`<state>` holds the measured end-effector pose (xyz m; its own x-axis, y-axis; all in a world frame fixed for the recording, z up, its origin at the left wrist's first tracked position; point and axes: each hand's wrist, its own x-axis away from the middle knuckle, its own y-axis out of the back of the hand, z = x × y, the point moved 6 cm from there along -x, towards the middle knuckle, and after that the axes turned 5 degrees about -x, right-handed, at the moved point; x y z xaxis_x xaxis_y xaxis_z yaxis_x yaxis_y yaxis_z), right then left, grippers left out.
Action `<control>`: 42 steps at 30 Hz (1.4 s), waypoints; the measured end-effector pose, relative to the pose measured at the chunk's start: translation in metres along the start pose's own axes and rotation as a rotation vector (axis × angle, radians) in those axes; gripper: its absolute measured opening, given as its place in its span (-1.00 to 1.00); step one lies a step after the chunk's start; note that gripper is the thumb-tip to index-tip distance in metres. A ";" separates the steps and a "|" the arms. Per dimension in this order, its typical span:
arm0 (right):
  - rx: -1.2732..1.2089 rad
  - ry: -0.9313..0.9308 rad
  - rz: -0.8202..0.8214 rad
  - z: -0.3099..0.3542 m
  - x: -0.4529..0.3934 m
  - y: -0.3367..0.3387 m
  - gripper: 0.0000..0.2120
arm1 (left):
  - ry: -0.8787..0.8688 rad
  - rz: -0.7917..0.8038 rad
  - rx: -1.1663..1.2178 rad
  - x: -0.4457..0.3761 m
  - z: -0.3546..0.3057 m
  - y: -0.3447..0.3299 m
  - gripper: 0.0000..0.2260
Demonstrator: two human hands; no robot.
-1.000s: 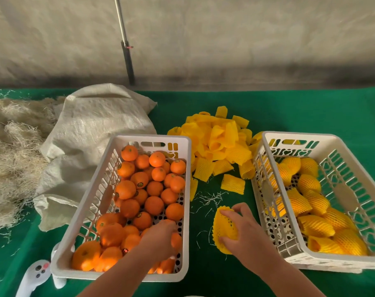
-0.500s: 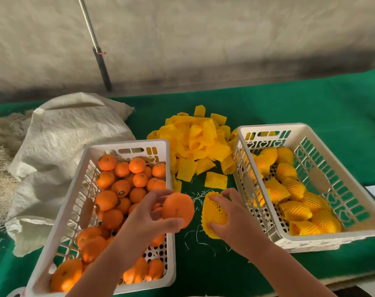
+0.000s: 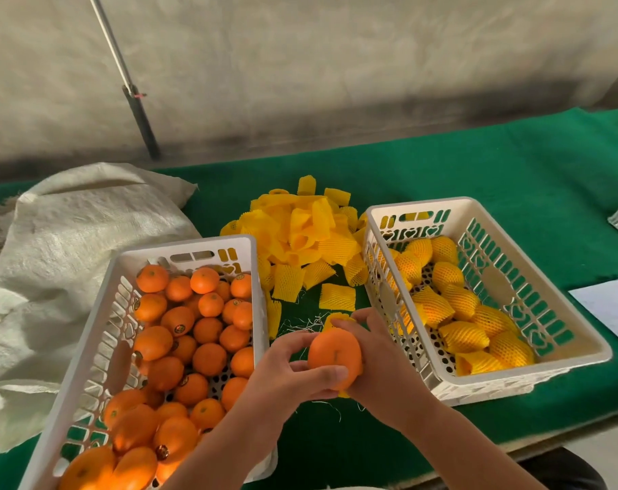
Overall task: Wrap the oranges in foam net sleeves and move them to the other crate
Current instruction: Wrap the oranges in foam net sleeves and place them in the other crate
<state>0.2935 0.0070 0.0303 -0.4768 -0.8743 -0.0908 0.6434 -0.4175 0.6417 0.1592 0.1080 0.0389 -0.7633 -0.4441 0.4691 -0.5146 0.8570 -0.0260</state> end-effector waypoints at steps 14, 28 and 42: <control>0.026 0.019 0.036 0.011 0.014 -0.006 -0.27 | -0.228 -0.313 -0.604 -0.008 0.003 0.020 -0.32; 0.125 0.200 0.047 0.056 0.025 -0.017 -0.36 | -0.358 -0.597 -0.882 -0.004 0.004 0.019 -0.36; -0.196 -0.134 -0.089 0.041 0.016 0.004 0.20 | -0.590 -0.560 -0.783 0.005 0.010 0.016 -0.25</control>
<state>0.2635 0.0014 0.0629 -0.6034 -0.7969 -0.0301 0.6931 -0.5427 0.4744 0.1428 0.1168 0.0323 -0.6741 -0.6932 -0.2550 -0.6143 0.3344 0.7148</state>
